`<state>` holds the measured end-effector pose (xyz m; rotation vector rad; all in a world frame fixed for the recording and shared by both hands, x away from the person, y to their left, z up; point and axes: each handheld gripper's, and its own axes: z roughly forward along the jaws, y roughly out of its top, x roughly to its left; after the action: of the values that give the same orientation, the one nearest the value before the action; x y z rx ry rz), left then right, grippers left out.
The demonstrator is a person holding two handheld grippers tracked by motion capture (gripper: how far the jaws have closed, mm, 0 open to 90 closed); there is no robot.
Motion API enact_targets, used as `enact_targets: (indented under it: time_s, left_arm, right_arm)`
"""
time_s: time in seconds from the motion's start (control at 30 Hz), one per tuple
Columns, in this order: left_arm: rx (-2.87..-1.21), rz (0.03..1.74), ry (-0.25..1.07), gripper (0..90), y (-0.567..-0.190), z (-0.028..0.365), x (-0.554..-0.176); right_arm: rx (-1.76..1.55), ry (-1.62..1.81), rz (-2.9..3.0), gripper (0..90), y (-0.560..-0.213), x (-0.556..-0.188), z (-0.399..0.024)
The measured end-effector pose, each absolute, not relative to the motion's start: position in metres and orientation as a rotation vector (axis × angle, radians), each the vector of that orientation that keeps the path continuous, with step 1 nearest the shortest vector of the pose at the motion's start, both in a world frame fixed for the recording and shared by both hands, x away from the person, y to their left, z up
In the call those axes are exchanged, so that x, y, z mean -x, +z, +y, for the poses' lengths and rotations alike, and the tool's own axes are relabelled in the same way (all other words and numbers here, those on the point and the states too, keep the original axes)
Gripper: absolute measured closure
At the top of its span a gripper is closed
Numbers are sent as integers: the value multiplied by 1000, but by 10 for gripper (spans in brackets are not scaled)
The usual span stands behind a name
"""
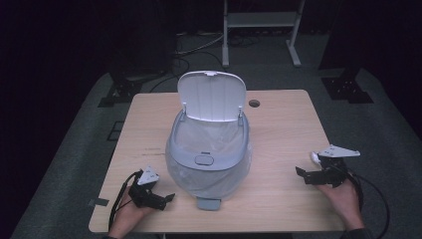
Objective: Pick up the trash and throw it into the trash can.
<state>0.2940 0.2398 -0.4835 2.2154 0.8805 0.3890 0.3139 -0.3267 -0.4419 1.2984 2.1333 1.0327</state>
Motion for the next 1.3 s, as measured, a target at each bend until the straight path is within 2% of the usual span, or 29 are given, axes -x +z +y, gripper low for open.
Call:
enact_targets:
  time_s: [1.3]
  left_arm:
    - [-2214,881,388,0,-484,240,-294]
  right_arm:
    - [-1451,950,2063,0,-466,-359,-353]
